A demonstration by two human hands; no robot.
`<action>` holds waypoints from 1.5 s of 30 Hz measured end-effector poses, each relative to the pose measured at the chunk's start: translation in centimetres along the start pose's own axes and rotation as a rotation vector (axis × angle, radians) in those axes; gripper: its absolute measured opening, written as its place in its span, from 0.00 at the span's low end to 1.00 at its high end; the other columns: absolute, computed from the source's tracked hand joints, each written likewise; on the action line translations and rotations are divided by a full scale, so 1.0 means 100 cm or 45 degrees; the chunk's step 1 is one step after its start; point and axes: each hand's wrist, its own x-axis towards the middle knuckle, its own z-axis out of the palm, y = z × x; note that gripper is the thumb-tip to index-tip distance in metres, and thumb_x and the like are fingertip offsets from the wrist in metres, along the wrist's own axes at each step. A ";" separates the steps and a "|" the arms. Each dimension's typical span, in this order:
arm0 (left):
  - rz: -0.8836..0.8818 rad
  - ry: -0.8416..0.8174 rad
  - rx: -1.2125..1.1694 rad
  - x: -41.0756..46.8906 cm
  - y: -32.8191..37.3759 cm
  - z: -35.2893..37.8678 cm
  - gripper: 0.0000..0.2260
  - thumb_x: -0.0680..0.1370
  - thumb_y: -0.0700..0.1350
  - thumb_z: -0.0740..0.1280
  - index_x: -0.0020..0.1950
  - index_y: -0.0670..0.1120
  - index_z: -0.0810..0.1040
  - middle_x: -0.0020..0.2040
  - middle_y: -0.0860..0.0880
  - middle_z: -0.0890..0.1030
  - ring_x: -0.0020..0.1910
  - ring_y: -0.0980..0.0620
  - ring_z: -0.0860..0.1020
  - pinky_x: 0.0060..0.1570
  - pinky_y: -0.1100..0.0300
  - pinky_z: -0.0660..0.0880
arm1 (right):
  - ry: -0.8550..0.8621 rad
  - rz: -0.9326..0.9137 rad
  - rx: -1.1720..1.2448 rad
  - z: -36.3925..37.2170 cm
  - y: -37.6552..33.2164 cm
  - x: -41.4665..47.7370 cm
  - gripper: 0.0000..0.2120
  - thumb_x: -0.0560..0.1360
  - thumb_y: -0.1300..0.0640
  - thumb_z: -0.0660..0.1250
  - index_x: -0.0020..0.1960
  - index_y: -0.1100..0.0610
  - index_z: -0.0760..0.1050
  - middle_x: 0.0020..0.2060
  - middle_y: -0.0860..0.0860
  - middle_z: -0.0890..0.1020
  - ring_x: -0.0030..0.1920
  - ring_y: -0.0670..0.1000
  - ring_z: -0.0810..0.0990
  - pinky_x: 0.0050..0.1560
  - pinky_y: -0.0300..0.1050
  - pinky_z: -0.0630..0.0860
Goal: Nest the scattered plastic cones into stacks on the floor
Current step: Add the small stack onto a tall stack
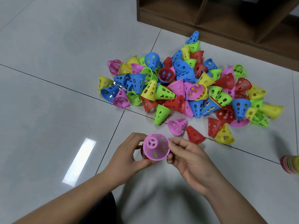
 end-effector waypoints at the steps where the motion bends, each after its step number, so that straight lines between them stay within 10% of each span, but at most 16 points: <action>1: -0.018 -0.005 -0.020 -0.001 -0.001 -0.001 0.27 0.72 0.53 0.84 0.68 0.54 0.79 0.63 0.58 0.79 0.63 0.52 0.80 0.59 0.62 0.78 | 0.038 -0.025 -0.087 -0.002 0.005 0.002 0.11 0.76 0.60 0.72 0.56 0.64 0.82 0.41 0.57 0.81 0.39 0.51 0.77 0.45 0.44 0.76; 6: -0.203 -0.183 -0.180 -0.010 -0.011 -0.011 0.46 0.65 0.57 0.87 0.79 0.59 0.68 0.75 0.59 0.73 0.76 0.55 0.72 0.66 0.60 0.77 | 0.234 -0.100 -0.456 -0.007 0.027 0.014 0.04 0.81 0.64 0.71 0.55 0.62 0.82 0.39 0.55 0.84 0.39 0.52 0.81 0.44 0.44 0.79; 11: -0.375 -0.243 -0.369 -0.016 -0.009 -0.011 0.41 0.71 0.77 0.69 0.80 0.64 0.64 0.78 0.66 0.68 0.78 0.62 0.70 0.67 0.59 0.77 | 0.412 -0.028 -0.603 -0.010 0.045 0.018 0.02 0.82 0.57 0.72 0.53 0.55 0.83 0.47 0.53 0.87 0.46 0.55 0.85 0.46 0.47 0.84; 17: -0.696 -0.323 -0.573 -0.009 0.002 0.001 0.29 0.76 0.75 0.61 0.76 0.70 0.67 0.72 0.69 0.74 0.71 0.66 0.74 0.71 0.46 0.76 | 0.442 0.465 -0.079 -0.006 0.065 0.034 0.24 0.82 0.37 0.65 0.70 0.52 0.76 0.63 0.55 0.83 0.61 0.62 0.83 0.56 0.62 0.85; 22: -0.893 -0.340 -0.713 -0.006 0.003 0.014 0.24 0.79 0.73 0.65 0.73 0.70 0.71 0.70 0.66 0.78 0.72 0.64 0.74 0.70 0.48 0.74 | 0.408 0.501 0.007 -0.003 0.054 0.049 0.26 0.81 0.38 0.67 0.70 0.55 0.78 0.57 0.57 0.87 0.50 0.59 0.89 0.54 0.59 0.86; 31: -0.801 -0.387 -0.561 0.023 0.033 0.044 0.32 0.71 0.76 0.71 0.72 0.65 0.74 0.68 0.59 0.82 0.70 0.58 0.79 0.76 0.47 0.71 | 0.393 0.443 -0.047 -0.020 0.009 0.029 0.17 0.80 0.44 0.66 0.50 0.55 0.87 0.48 0.57 0.87 0.46 0.55 0.84 0.61 0.56 0.80; 37: -0.678 -0.564 -0.525 0.072 0.105 0.082 0.28 0.72 0.73 0.71 0.69 0.63 0.77 0.64 0.57 0.84 0.67 0.52 0.81 0.73 0.45 0.75 | 0.462 0.325 -0.122 -0.074 -0.057 -0.018 0.15 0.79 0.44 0.66 0.48 0.51 0.87 0.48 0.55 0.89 0.51 0.55 0.86 0.51 0.50 0.82; 45: -0.558 -0.724 -0.478 0.100 0.186 0.172 0.37 0.64 0.80 0.73 0.66 0.61 0.76 0.61 0.53 0.85 0.60 0.52 0.82 0.70 0.44 0.78 | 0.545 0.255 -0.038 -0.171 -0.118 -0.099 0.13 0.79 0.44 0.69 0.52 0.53 0.85 0.51 0.57 0.87 0.60 0.59 0.85 0.62 0.56 0.83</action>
